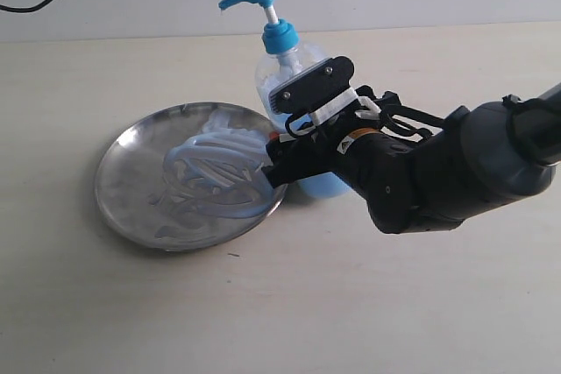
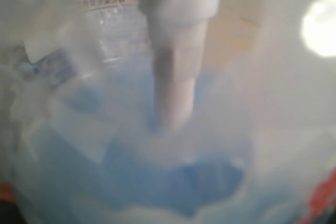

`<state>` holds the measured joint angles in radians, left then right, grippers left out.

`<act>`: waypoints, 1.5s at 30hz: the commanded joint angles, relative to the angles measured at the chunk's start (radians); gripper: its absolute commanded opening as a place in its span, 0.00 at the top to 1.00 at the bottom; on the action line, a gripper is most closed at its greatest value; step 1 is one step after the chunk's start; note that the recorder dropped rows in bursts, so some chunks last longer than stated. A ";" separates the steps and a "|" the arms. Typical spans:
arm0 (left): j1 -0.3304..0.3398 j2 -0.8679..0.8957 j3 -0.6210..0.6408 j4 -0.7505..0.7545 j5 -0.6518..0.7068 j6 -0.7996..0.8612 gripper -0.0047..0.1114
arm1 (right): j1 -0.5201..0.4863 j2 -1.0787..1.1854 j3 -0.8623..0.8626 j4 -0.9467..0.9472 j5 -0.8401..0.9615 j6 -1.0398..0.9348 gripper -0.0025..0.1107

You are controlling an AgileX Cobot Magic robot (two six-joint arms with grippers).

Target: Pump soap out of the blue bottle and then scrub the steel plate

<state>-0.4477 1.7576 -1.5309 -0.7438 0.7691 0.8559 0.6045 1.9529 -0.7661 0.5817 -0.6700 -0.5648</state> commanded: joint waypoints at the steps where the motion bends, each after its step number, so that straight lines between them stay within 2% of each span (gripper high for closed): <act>1: -0.003 0.004 -0.021 0.005 -0.008 -0.001 0.96 | 0.000 -0.008 -0.011 -0.005 -0.018 -0.009 0.98; 7: -0.003 0.032 -0.054 0.005 0.020 -0.003 0.96 | 0.000 -0.008 -0.011 -0.005 -0.014 -0.009 0.98; 30: -0.003 0.045 -0.054 0.053 0.090 -0.027 0.96 | 0.000 -0.008 -0.011 -0.005 -0.014 -0.009 0.98; 45: -0.040 0.076 -0.051 0.063 0.097 -0.031 0.96 | 0.000 -0.008 -0.011 -0.005 -0.014 -0.009 0.98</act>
<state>-0.4712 1.8060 -1.5920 -0.7142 0.7983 0.8335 0.6045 1.9529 -0.7691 0.6020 -0.6623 -0.5545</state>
